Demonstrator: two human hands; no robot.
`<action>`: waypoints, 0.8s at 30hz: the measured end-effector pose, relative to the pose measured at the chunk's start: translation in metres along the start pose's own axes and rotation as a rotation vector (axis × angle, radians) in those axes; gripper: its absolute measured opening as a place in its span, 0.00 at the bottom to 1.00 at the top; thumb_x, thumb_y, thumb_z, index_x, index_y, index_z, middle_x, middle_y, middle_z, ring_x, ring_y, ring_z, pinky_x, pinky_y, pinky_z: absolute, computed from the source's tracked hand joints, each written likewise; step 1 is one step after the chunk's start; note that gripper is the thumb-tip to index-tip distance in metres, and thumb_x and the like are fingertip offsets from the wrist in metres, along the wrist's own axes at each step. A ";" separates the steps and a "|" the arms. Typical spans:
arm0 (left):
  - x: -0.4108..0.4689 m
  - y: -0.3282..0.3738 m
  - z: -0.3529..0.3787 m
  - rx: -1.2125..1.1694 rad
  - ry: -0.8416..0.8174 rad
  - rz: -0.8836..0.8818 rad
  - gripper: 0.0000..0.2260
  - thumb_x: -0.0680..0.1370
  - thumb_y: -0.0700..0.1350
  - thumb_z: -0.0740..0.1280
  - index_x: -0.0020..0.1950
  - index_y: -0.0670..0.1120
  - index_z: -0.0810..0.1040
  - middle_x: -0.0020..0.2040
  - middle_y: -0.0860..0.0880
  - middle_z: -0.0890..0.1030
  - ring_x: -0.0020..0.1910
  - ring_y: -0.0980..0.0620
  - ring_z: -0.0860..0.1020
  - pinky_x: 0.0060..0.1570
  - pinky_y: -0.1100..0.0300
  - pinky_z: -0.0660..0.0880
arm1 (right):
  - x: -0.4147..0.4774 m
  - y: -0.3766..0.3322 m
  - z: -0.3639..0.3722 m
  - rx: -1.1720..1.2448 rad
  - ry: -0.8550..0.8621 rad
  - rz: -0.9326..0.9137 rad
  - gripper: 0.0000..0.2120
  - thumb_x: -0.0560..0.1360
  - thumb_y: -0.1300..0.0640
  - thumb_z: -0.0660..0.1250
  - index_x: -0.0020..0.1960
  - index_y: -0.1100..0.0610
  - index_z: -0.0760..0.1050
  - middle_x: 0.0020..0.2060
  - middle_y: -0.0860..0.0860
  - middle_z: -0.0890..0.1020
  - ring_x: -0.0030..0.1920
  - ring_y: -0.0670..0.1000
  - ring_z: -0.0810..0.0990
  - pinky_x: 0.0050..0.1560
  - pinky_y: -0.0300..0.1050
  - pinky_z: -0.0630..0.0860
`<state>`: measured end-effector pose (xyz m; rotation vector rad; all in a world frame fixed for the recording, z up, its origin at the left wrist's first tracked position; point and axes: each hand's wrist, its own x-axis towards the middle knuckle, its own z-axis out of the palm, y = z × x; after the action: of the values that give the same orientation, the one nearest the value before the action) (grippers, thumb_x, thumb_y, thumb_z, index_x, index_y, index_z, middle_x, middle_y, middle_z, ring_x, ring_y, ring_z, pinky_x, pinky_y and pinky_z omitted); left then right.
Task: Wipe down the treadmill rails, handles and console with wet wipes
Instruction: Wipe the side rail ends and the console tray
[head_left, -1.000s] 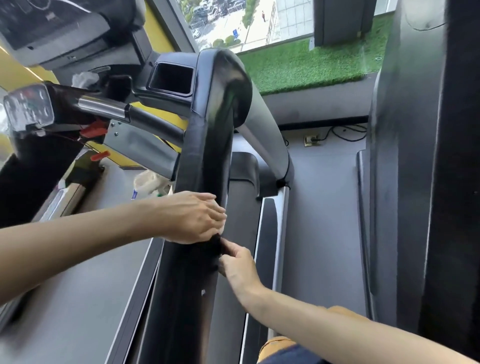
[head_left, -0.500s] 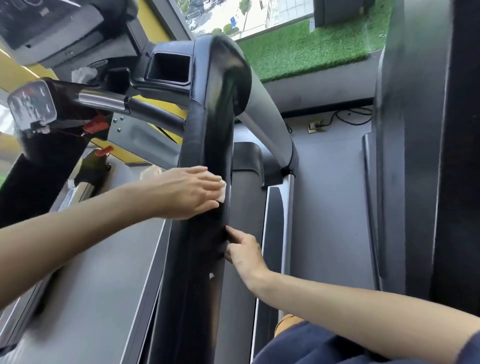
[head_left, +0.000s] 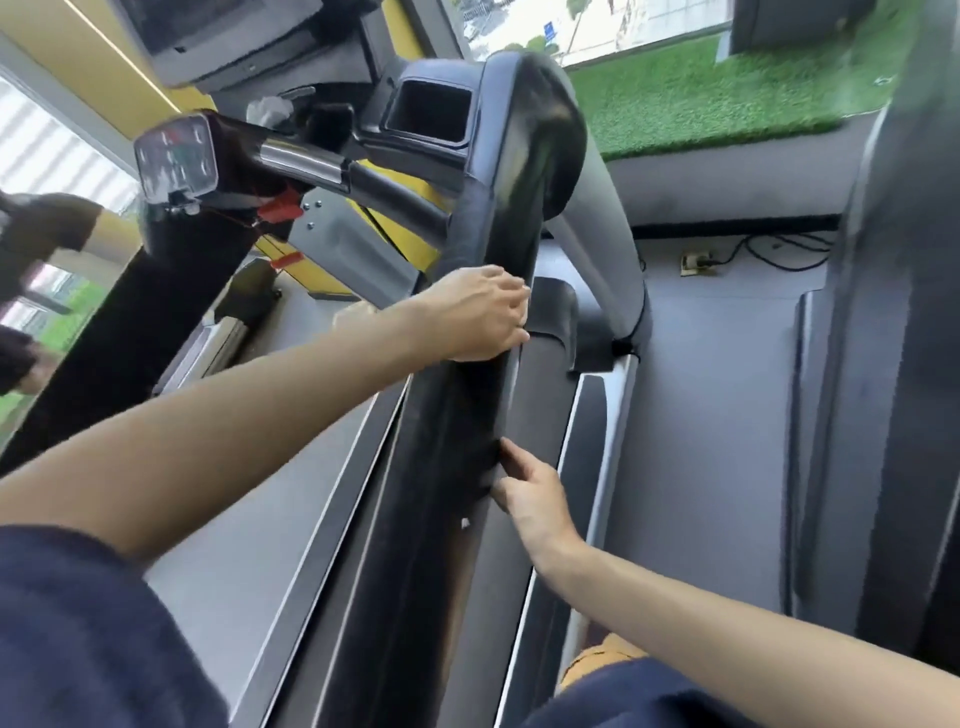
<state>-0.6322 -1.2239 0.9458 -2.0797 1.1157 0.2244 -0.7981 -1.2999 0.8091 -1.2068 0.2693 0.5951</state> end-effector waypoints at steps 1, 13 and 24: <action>0.008 0.008 0.004 0.013 -0.006 -0.023 0.23 0.81 0.52 0.47 0.54 0.45 0.81 0.54 0.48 0.80 0.57 0.48 0.76 0.59 0.53 0.70 | -0.001 -0.001 -0.001 -0.011 0.006 -0.009 0.34 0.65 0.64 0.58 0.71 0.53 0.70 0.63 0.44 0.77 0.66 0.43 0.73 0.70 0.49 0.68; 0.036 -0.005 -0.014 0.070 -0.241 -0.100 0.17 0.83 0.49 0.52 0.65 0.45 0.74 0.66 0.47 0.73 0.69 0.48 0.67 0.66 0.54 0.64 | -0.006 -0.004 -0.003 -0.040 0.009 -0.030 0.33 0.65 0.64 0.57 0.71 0.54 0.70 0.64 0.45 0.77 0.67 0.44 0.72 0.70 0.49 0.68; 0.054 0.029 -0.032 -0.050 -0.520 -0.104 0.14 0.79 0.40 0.56 0.60 0.48 0.77 0.61 0.50 0.77 0.59 0.47 0.75 0.61 0.55 0.69 | 0.000 -0.008 0.000 0.009 0.024 -0.002 0.33 0.60 0.62 0.54 0.63 0.52 0.78 0.57 0.44 0.82 0.61 0.45 0.77 0.67 0.50 0.71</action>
<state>-0.6282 -1.2904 0.9277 -1.9534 0.6899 0.7021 -0.7937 -1.3020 0.8153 -1.2063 0.2902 0.5775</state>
